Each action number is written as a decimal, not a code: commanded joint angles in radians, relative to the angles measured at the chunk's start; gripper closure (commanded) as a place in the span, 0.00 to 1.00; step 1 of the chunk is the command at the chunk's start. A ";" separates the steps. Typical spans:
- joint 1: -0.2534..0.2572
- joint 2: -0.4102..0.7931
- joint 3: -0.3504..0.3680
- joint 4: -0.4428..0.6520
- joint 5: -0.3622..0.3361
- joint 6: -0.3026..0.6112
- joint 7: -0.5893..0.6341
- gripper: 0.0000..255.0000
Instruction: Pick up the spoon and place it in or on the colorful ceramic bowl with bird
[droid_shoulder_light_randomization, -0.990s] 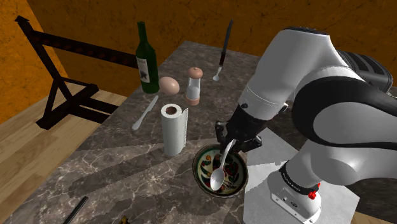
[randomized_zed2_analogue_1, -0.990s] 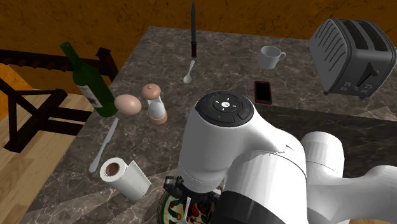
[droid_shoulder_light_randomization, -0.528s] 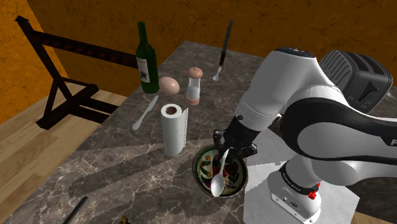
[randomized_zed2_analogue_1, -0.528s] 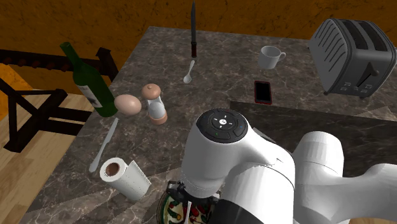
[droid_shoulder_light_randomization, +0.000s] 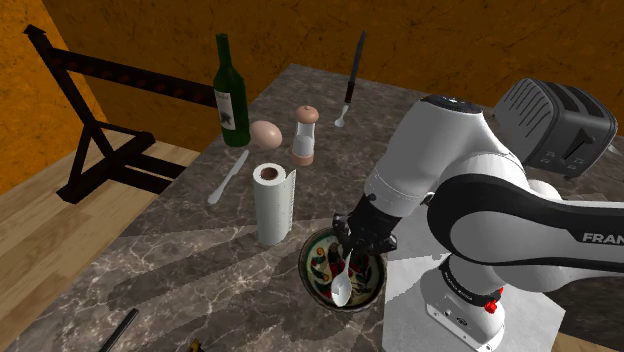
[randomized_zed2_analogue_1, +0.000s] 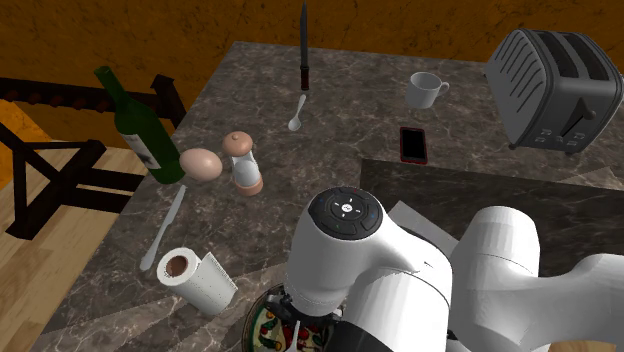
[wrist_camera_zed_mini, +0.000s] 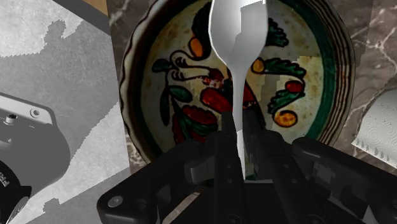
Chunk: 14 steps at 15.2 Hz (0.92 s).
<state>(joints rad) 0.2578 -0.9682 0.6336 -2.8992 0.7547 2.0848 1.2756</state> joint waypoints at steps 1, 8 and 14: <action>0.001 0.000 0.001 -0.002 0.001 0.001 0.000 1.00; 0.001 0.000 0.001 -0.002 0.001 0.001 0.000 0.00; -0.020 -0.085 -0.097 0.069 -0.095 -0.158 0.020 0.00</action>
